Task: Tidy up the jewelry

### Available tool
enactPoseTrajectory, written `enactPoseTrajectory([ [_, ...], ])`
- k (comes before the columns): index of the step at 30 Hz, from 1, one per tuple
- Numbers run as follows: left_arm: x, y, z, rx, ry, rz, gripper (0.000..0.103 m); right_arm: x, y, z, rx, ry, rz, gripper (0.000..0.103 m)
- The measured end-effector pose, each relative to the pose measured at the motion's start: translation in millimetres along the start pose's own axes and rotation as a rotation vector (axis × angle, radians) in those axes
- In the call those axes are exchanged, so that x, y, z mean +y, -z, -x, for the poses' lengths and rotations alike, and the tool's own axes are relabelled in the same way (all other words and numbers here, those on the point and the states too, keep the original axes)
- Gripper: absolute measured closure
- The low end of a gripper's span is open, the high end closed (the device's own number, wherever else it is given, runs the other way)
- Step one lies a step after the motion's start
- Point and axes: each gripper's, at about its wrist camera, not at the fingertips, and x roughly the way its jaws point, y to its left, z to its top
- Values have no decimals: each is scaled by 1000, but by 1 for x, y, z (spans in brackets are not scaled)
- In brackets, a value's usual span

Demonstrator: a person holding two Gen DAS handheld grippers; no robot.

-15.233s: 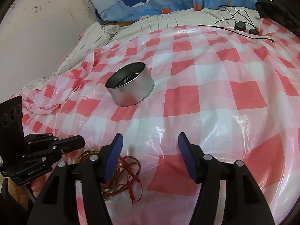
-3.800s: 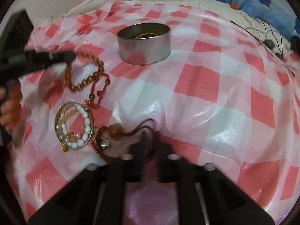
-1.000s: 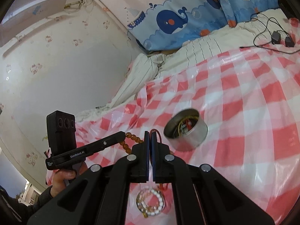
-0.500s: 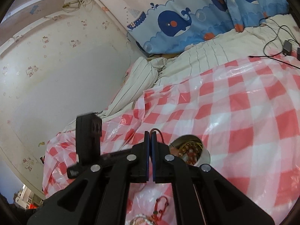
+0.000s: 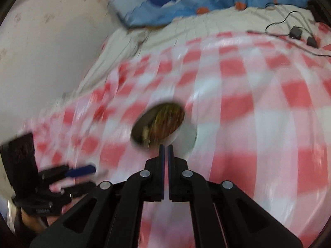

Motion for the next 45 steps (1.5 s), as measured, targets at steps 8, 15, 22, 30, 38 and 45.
enactPoseTrajectory([
  [8,-23,28,-1,57,49,-116,53,51,38,-34,125,58,268,78],
  [15,-35,36,-20,102,15,-187,53,69,50,-51,129,146,416,65],
  [22,-41,39,-34,120,-50,-242,85,33,35,-41,114,362,347,92],
  [30,-28,29,-21,69,-4,-171,97,8,29,-35,136,331,256,90],
  [38,-7,18,1,-36,274,15,97,5,27,-36,155,281,229,79],
  [45,29,17,-1,-85,146,206,96,-2,23,-26,165,197,184,66],
])
